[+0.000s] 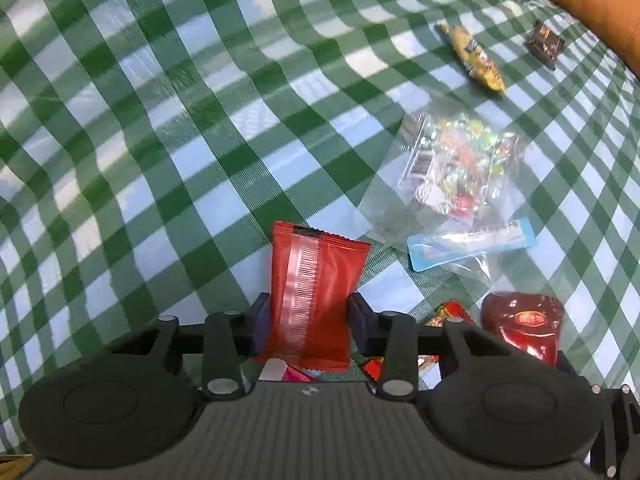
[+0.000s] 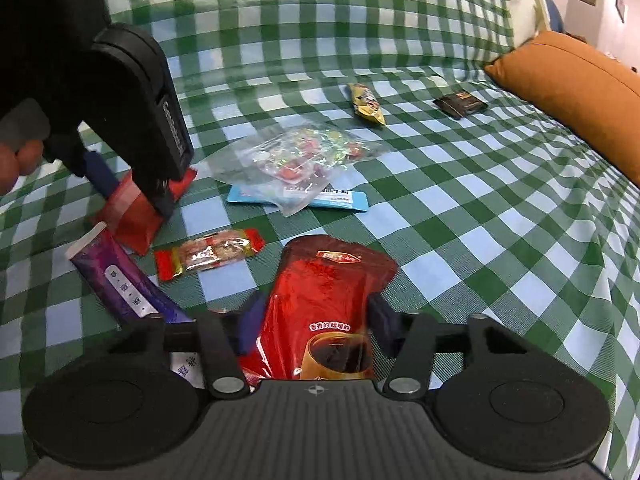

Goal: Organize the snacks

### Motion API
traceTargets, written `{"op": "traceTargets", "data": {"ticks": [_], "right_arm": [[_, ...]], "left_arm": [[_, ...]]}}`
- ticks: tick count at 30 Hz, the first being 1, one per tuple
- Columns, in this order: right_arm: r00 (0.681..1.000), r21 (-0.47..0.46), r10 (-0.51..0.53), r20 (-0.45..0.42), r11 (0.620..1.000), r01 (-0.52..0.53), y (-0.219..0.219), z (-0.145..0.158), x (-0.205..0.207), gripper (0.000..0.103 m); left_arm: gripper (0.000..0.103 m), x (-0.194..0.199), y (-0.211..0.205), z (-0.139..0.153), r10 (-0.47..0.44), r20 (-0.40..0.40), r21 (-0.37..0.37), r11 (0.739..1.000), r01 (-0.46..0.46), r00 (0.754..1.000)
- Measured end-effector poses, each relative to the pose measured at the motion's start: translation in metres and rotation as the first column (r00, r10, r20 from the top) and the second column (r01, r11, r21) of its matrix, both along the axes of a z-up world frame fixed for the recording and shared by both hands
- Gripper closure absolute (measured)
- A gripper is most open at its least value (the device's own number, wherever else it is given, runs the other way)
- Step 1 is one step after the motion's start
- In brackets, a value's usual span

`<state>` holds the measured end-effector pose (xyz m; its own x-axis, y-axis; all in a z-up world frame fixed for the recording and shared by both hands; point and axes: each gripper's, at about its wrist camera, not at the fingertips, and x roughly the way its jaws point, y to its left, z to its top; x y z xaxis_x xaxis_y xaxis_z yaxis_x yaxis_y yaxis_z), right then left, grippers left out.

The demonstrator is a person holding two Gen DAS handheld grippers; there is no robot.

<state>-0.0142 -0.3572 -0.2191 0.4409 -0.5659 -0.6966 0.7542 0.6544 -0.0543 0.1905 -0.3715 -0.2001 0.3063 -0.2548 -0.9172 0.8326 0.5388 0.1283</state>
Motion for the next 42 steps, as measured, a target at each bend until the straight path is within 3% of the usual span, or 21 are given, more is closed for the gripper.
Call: {"op": "traceTargets", "data": {"ticks": [4,10,16,22,29,32,36,42], "right_arm": [[0.999,0.035,-0.008,0.053,0.999,0.006,-0.006,0.016,-0.019,0.054],[0.989,-0.053,-0.014,0.145,0.998,0.022,-0.007,0.075,-0.064,0.054],[0.966,-0.097,0.07,0.248,0.994,-0.047,0.015,0.152,-0.115,0.054],[0.935,-0.062,0.195,0.298,0.981,-0.185,0.076,0.202,-0.172,0.054],[0.891,0.005,0.353,0.286,0.929,-0.37,0.175,0.228,-0.224,0.054],[0.865,0.018,0.424,0.27,0.896,-0.445,0.212,0.234,-0.239,0.054],[0.824,-0.001,0.512,0.24,0.85,-0.528,0.243,0.237,-0.255,0.054],[0.763,-0.057,0.612,0.207,0.786,-0.615,0.279,0.246,-0.272,0.054]], "left_arm": [[0.058,-0.004,0.018,0.027,0.048,0.006,-0.052,0.998,-0.048,0.999],[0.058,-0.036,0.057,0.102,0.085,0.056,-0.173,0.982,-0.074,0.995],[0.058,-0.105,0.125,0.175,0.136,0.103,-0.253,0.962,-0.107,0.985],[0.057,-0.181,0.213,0.218,0.195,0.143,-0.262,0.953,-0.153,0.97],[0.057,-0.248,0.328,0.226,0.323,0.124,-0.209,0.933,-0.293,0.938],[0.057,-0.272,0.373,0.222,0.382,0.099,-0.196,0.913,-0.359,0.919],[0.057,-0.298,0.424,0.218,0.448,0.105,-0.199,0.884,-0.423,0.888],[0.057,-0.332,0.47,0.213,0.502,0.084,-0.233,0.85,-0.473,0.861]]}}
